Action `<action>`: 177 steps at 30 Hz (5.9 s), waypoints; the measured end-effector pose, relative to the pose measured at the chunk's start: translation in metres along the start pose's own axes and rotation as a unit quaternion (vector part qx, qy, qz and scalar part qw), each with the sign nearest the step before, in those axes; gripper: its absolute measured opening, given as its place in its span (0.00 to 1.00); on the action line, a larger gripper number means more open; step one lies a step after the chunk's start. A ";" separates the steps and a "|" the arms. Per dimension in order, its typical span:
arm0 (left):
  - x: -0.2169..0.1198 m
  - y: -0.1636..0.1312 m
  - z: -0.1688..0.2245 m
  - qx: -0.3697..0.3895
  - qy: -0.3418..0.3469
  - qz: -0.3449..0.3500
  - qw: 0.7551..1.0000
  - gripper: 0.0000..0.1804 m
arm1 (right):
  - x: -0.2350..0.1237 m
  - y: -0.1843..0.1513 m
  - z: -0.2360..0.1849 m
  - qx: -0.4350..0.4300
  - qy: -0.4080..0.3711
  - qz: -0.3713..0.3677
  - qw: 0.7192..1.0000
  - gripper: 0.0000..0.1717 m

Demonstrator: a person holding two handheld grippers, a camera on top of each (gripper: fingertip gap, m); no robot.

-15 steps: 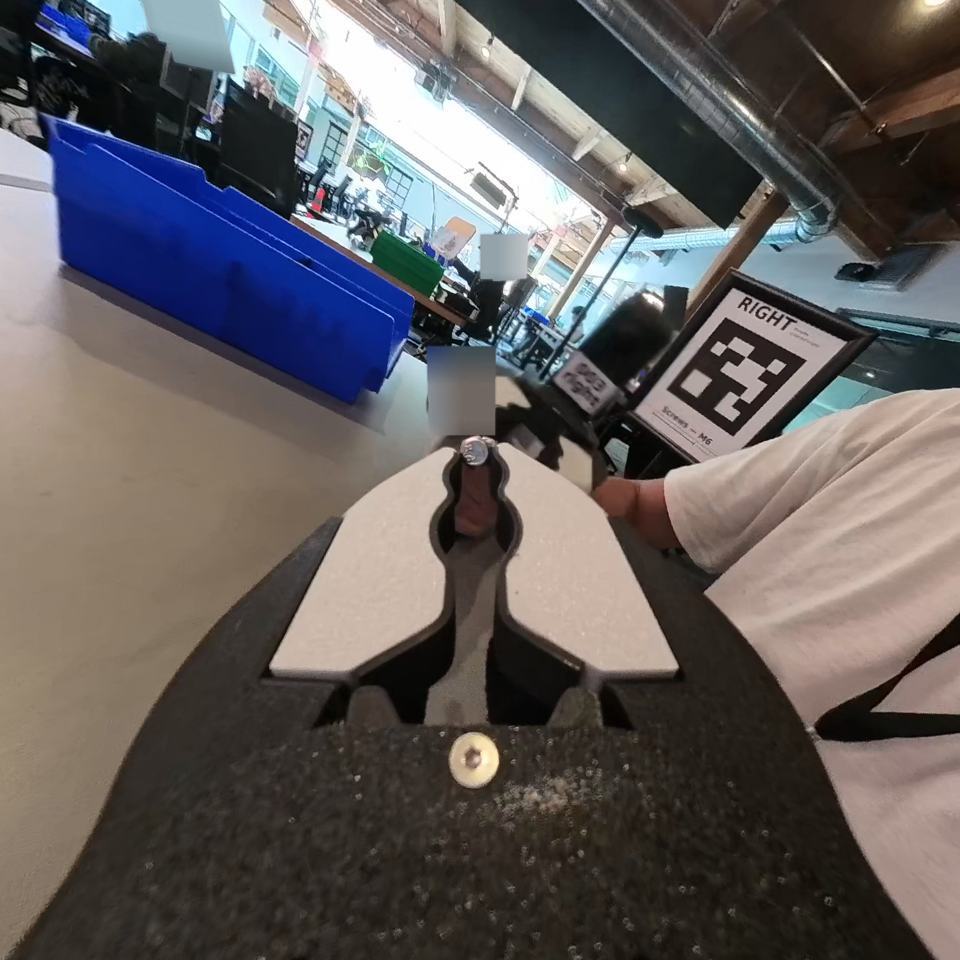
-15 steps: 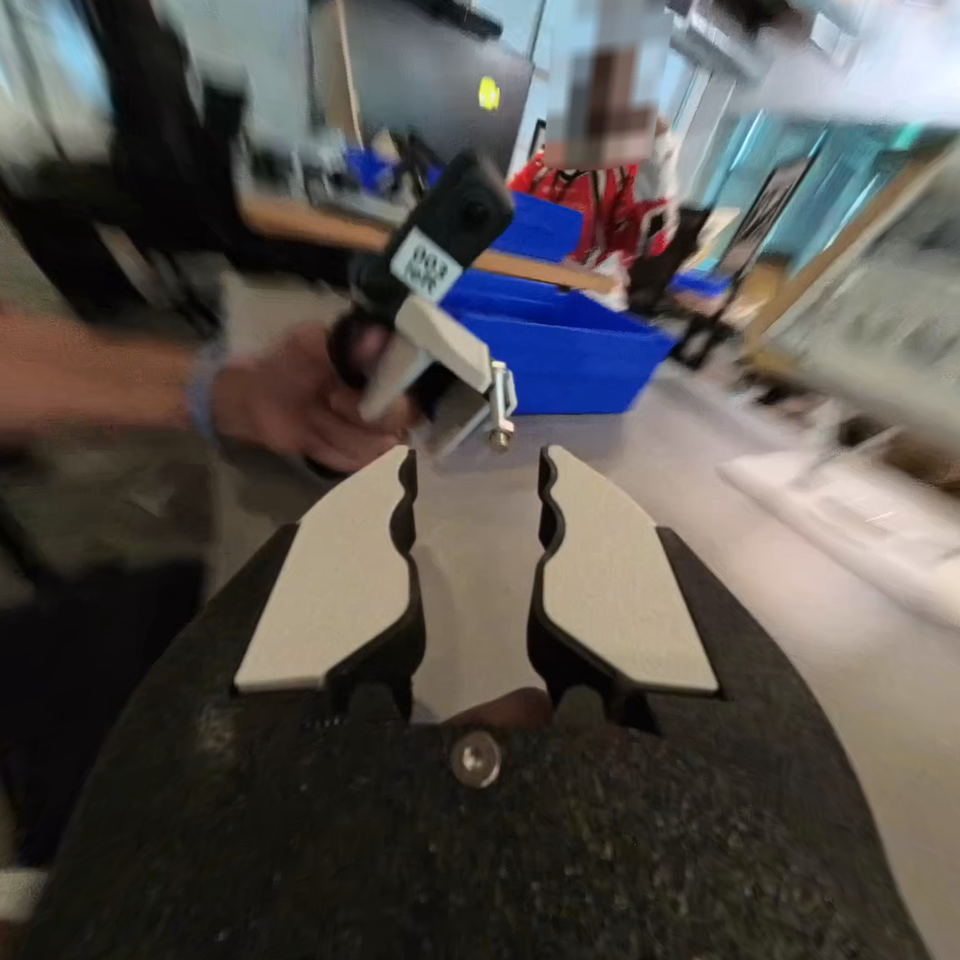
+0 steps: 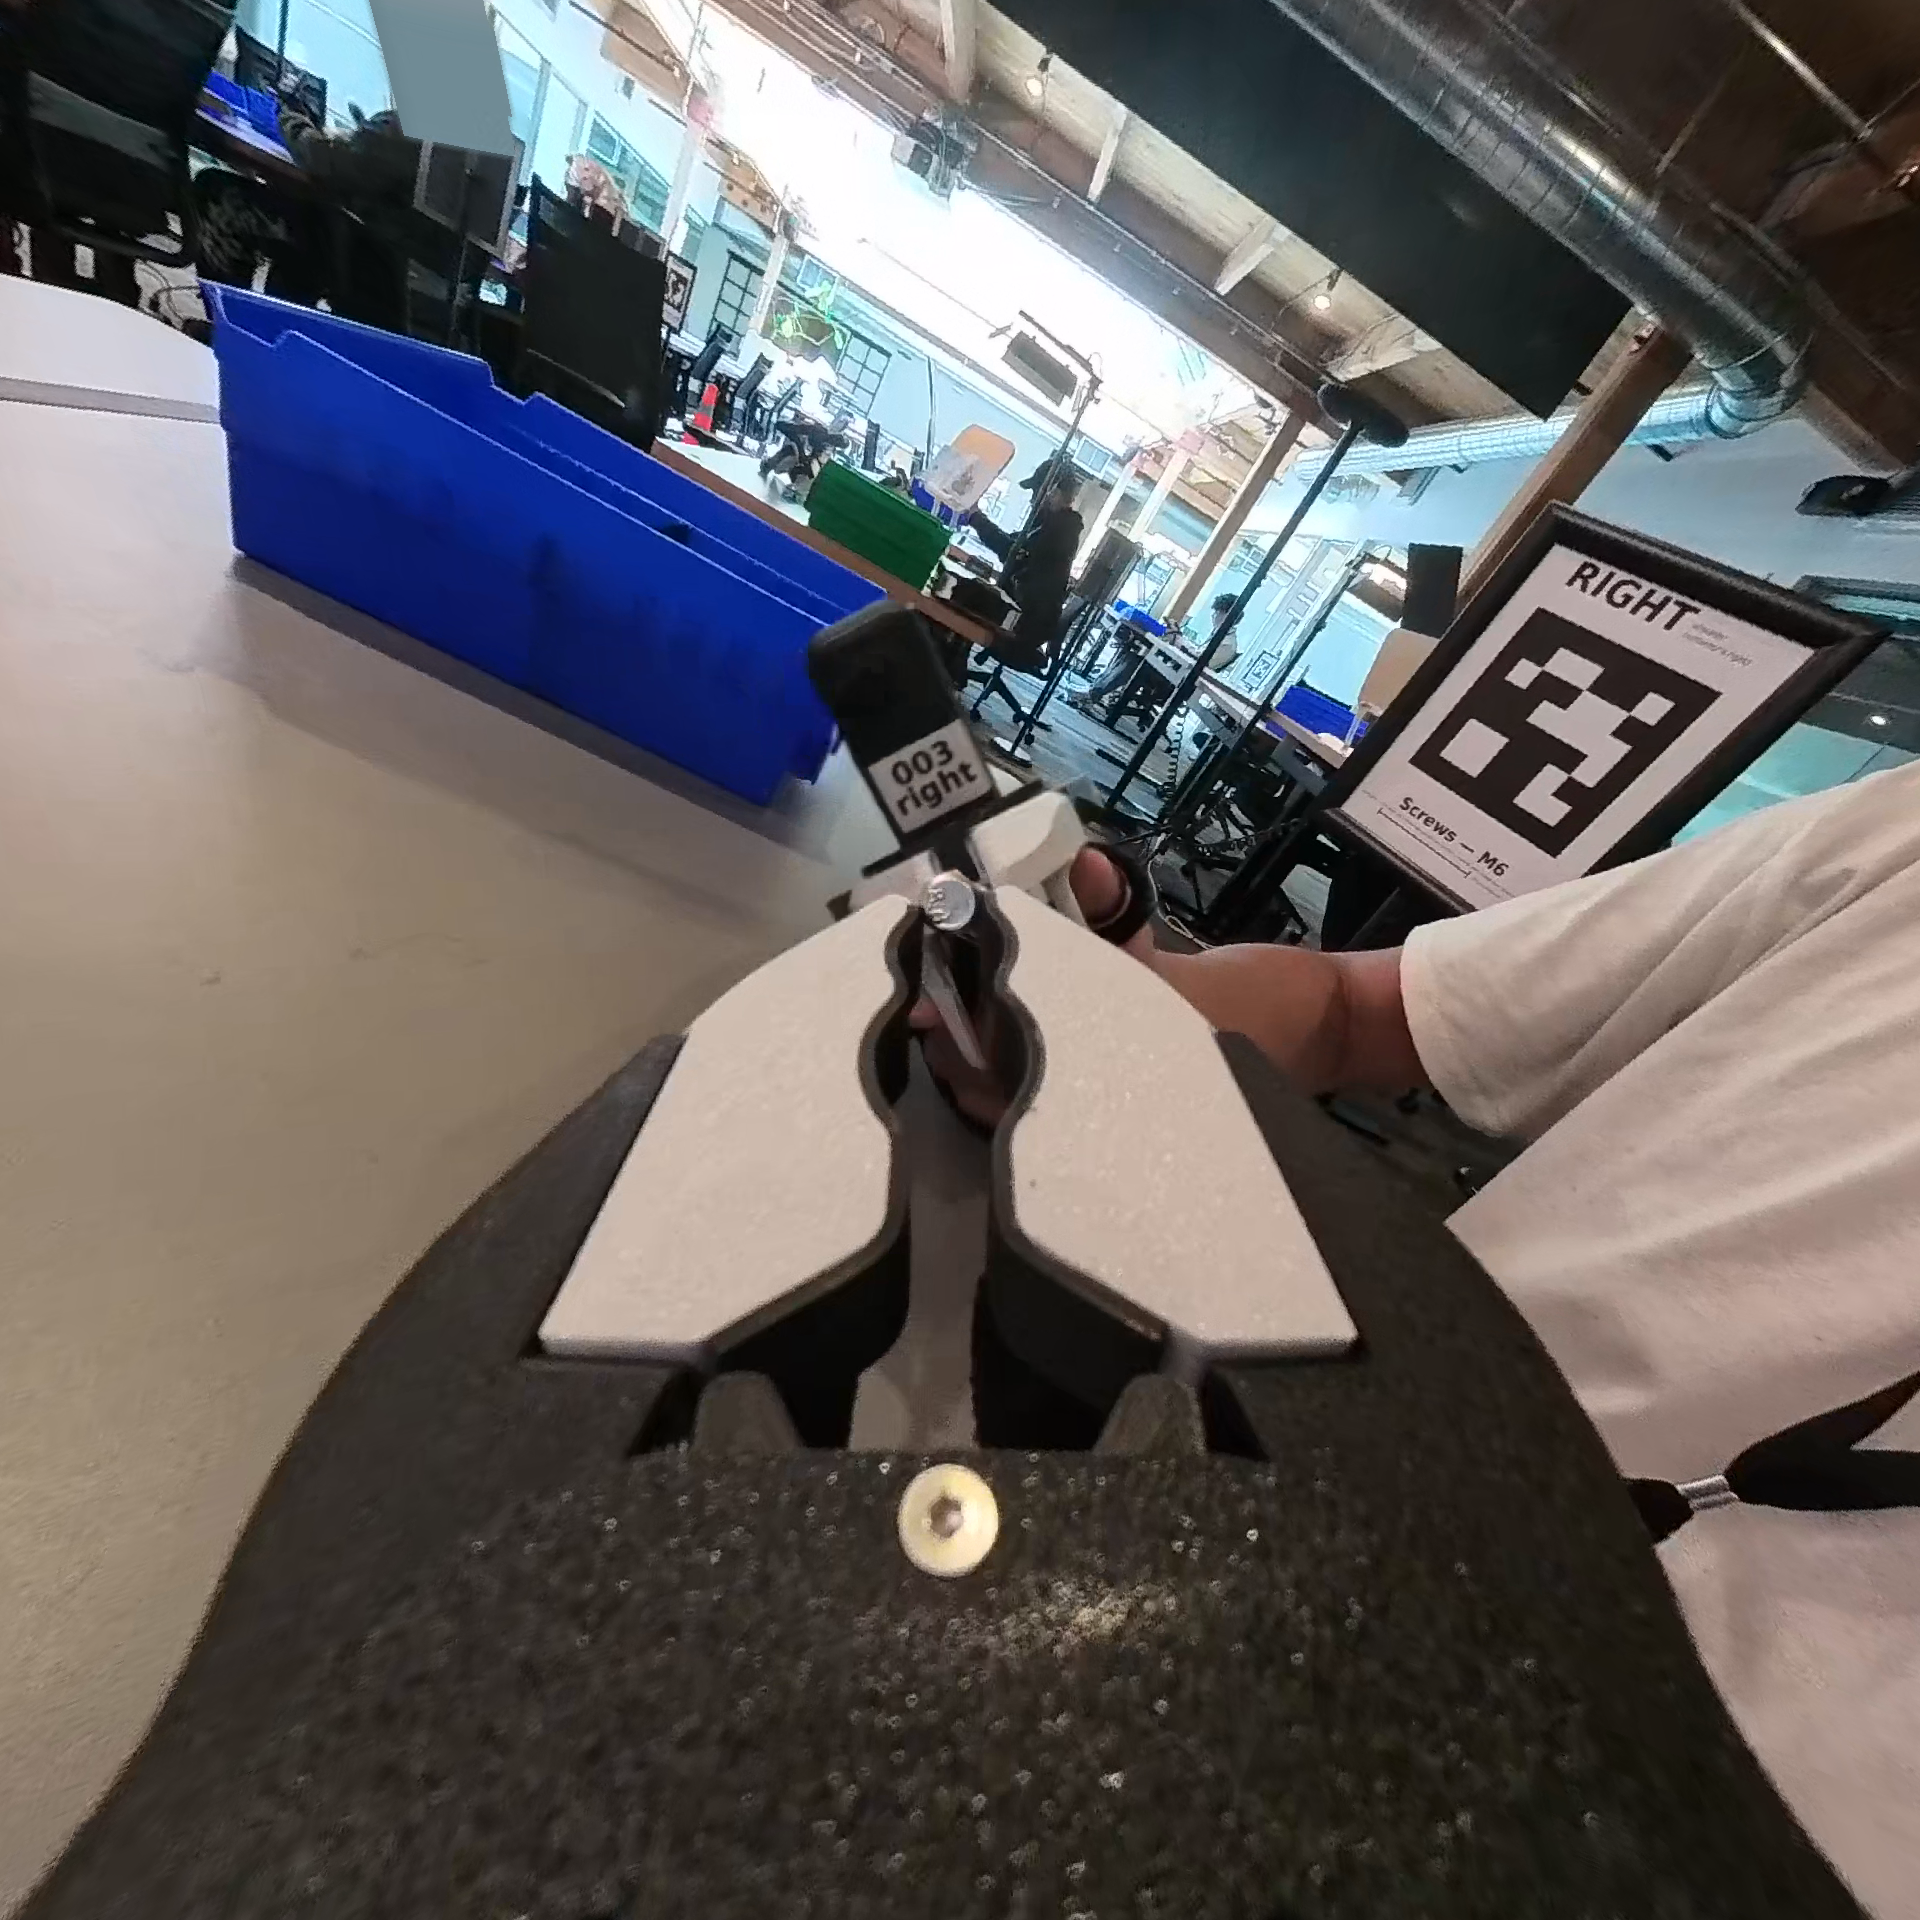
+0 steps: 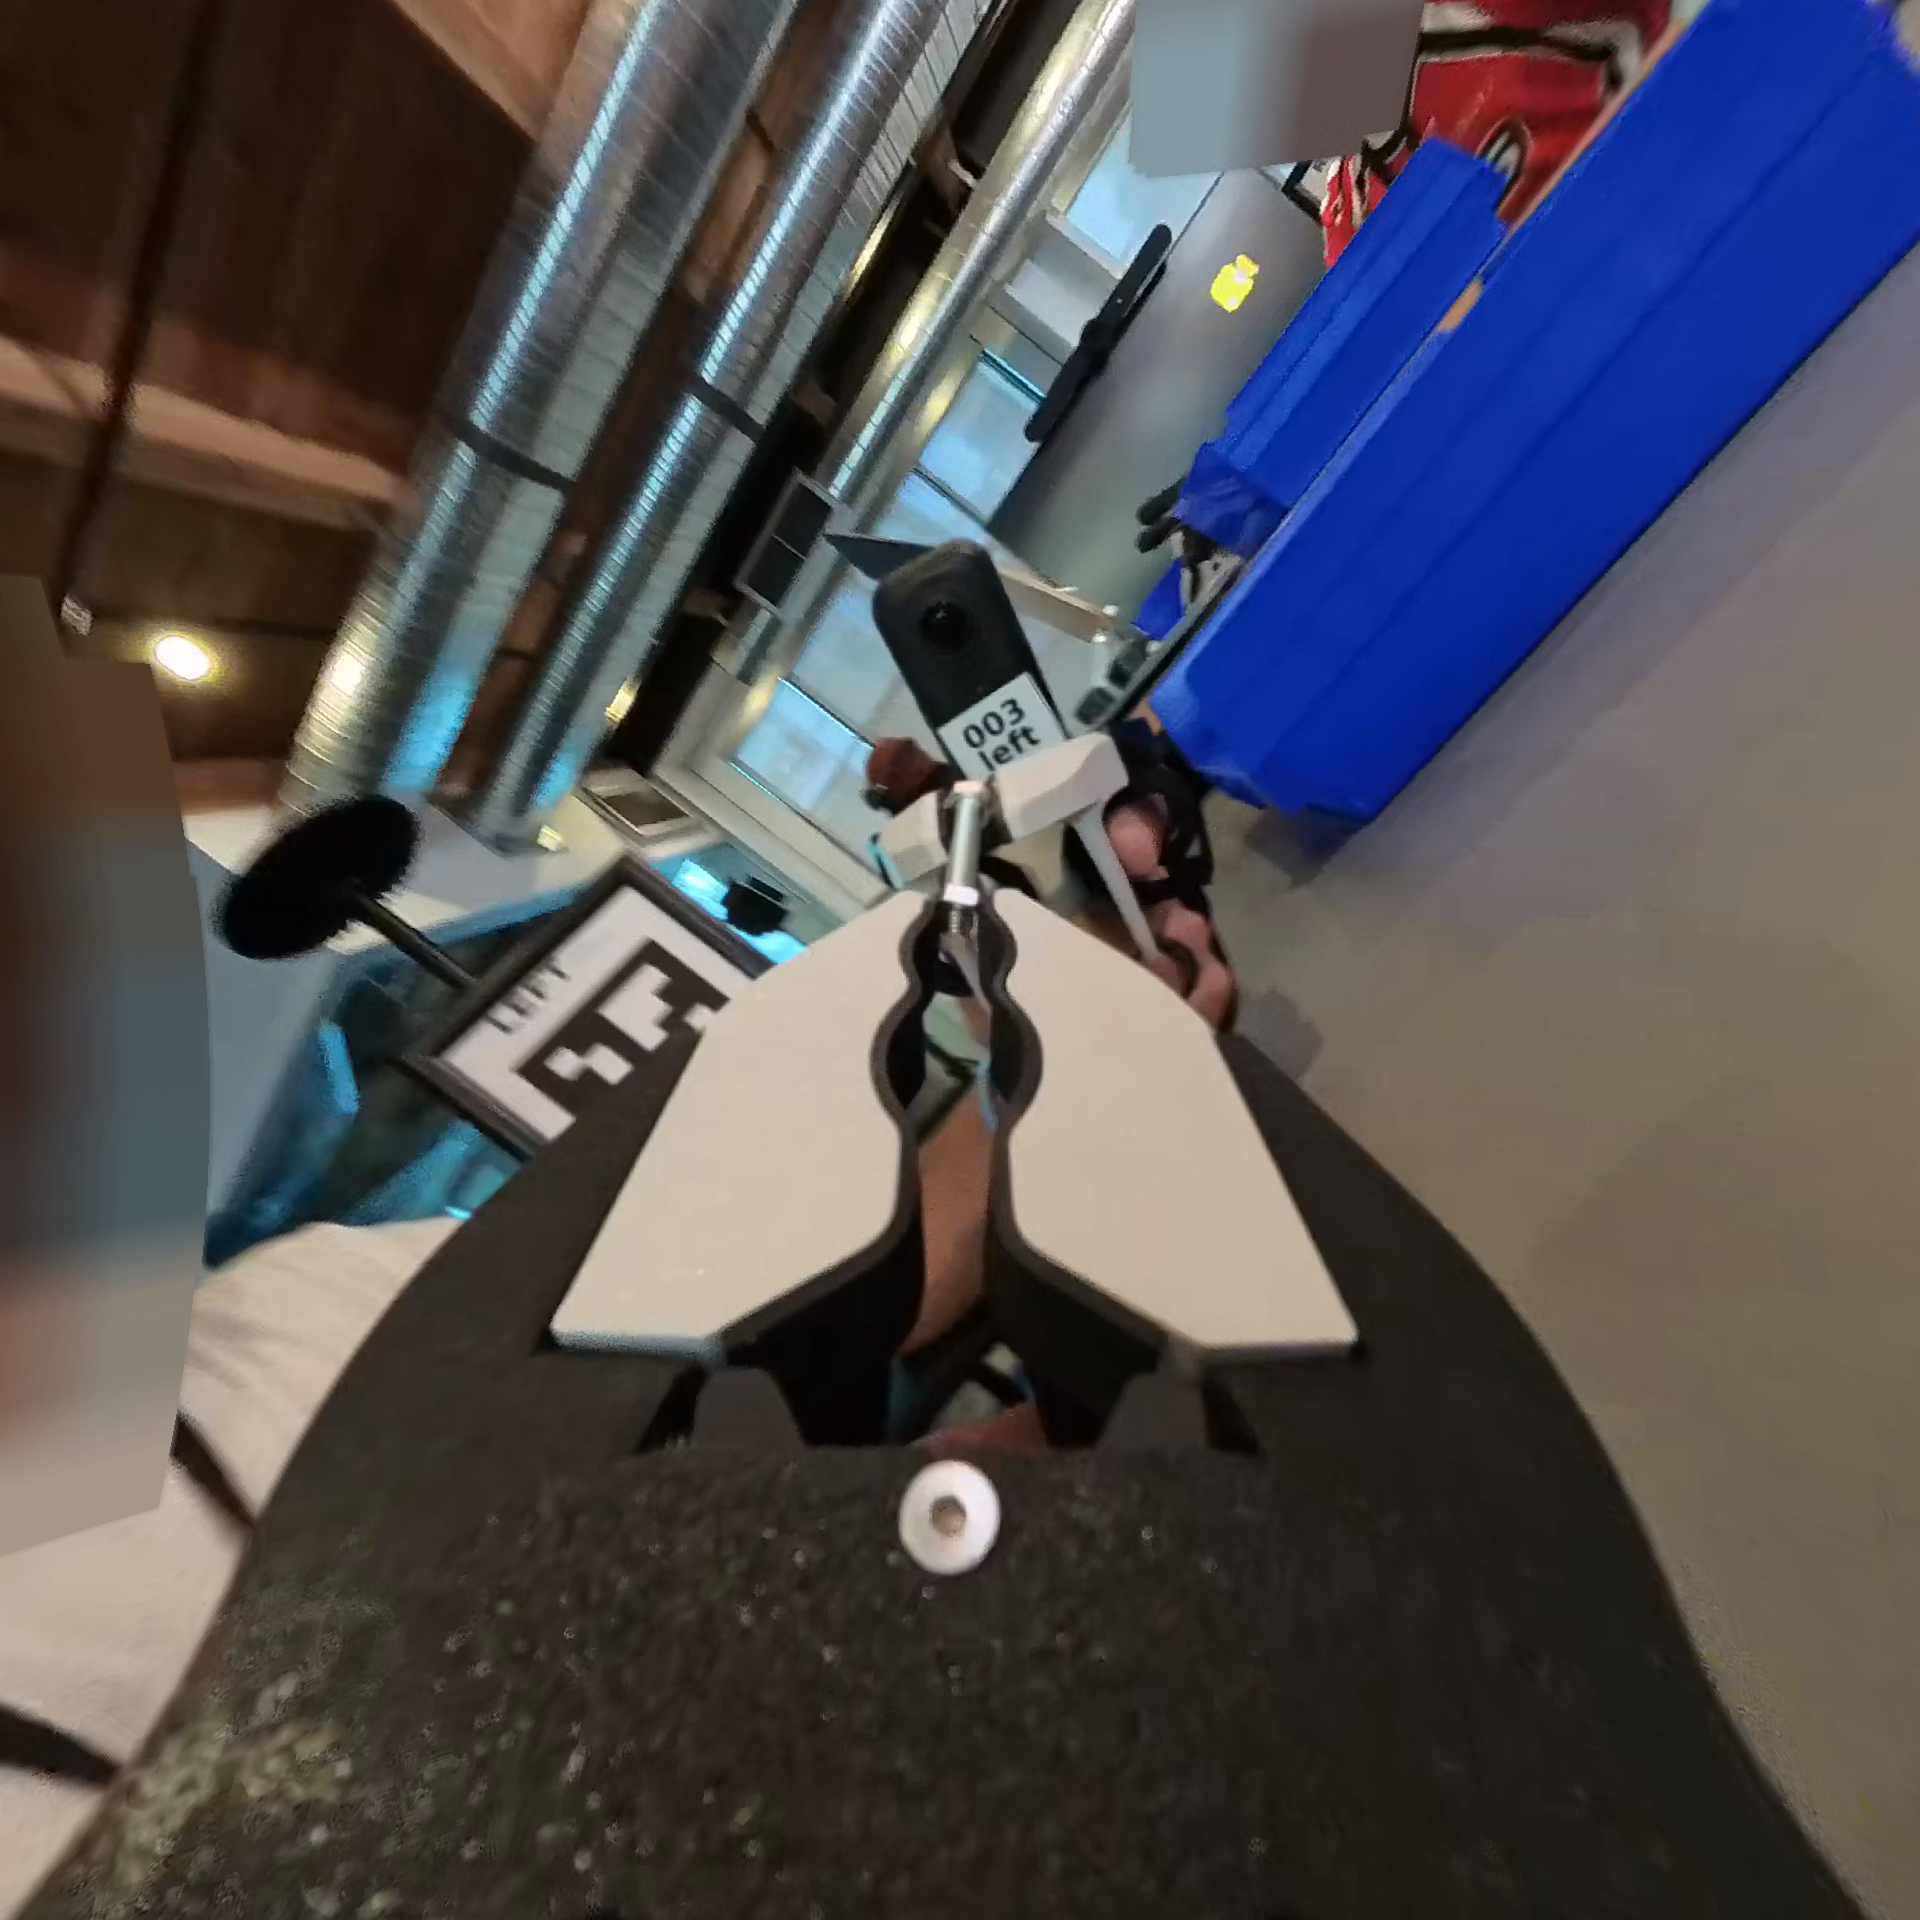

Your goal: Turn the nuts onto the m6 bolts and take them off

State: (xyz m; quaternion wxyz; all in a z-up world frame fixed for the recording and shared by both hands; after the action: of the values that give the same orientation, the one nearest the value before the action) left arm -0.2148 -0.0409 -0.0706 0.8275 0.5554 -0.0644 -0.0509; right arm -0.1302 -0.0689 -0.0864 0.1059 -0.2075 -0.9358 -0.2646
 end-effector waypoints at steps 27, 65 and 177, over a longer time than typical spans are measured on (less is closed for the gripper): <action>0.002 -0.001 0.001 -0.003 -0.007 0.000 1.000 0.05 | 0.004 -0.004 -0.005 -0.146 -0.065 -0.016 0.987 0.06; 0.001 0.001 0.005 -0.043 -0.048 0.015 0.998 0.05 | 0.009 -0.012 -0.020 -0.710 -0.269 -0.090 0.645 0.06; 0.004 0.105 -0.012 0.020 0.012 0.050 0.998 0.05 | 0.044 0.066 -0.066 -0.786 -0.215 -0.050 0.577 0.17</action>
State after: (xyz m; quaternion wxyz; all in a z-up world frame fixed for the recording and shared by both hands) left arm -0.2079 0.0089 0.0229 0.8183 0.5688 -0.0831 -0.0018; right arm -0.1344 -0.0387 0.0128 -0.3165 -0.2135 -0.3650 -0.8491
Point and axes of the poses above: each gripper's, where its closed fingertips meet, x out along the fingers, y out of its top, z = x × y across the jaws, the point moved 4 cm from there along -x, back along the fingers, and after that the axes turned 6 degrees about x, right-handed, at the moved point
